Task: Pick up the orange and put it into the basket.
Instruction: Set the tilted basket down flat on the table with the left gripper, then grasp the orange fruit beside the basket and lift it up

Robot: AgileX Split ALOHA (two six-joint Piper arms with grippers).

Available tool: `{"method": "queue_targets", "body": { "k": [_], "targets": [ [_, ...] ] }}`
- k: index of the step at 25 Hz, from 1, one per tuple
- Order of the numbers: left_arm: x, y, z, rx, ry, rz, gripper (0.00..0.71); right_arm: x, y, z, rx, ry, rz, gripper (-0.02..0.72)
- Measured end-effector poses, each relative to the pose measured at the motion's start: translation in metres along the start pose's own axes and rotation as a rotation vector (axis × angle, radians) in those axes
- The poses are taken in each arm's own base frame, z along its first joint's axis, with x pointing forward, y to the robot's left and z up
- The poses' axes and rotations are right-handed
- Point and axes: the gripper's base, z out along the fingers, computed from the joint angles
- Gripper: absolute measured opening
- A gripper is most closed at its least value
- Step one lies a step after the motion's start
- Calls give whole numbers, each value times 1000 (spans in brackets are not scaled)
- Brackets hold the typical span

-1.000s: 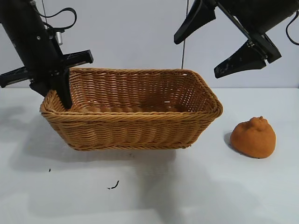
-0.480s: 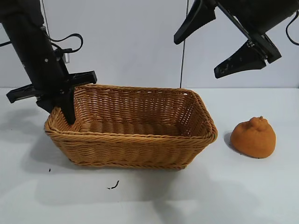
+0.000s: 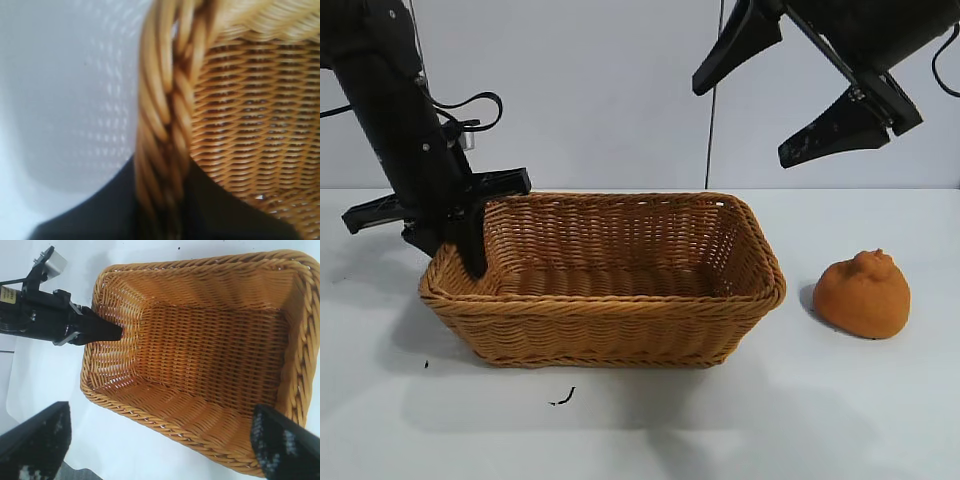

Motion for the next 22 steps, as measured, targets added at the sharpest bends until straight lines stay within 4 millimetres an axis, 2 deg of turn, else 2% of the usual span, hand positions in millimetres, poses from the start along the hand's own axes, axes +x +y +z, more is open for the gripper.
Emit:
{"method": "queue_targets", "body": {
  "k": [3, 4, 6, 9, 12, 15, 18, 22],
  "targets": [
    [0, 0, 0, 2, 0, 0, 527, 0, 0, 0, 0, 0, 0, 696],
    [0, 0, 0, 1, 0, 0, 584, 0, 0, 0, 0, 0, 0, 696],
    [0, 0, 0, 1, 3, 0, 636, 0, 0, 0, 0, 0, 0, 696],
    [-2, -3, -7, 6, 22, 6, 664, 0, 0, 0, 0, 0, 0, 696],
    [-9, -11, -26, 16, 39, 26, 671, 0, 0, 0, 0, 0, 0, 696],
    [-20, -23, -56, 37, 14, 57, 672, 0, 0, 0, 0, 0, 0, 696],
    [-34, -35, -87, 70, -90, 86, 672, 0, 0, 0, 0, 0, 0, 696],
    [-41, -42, -124, 59, -208, 126, 672, 0, 0, 0, 0, 0, 0, 696]
  ]
}}
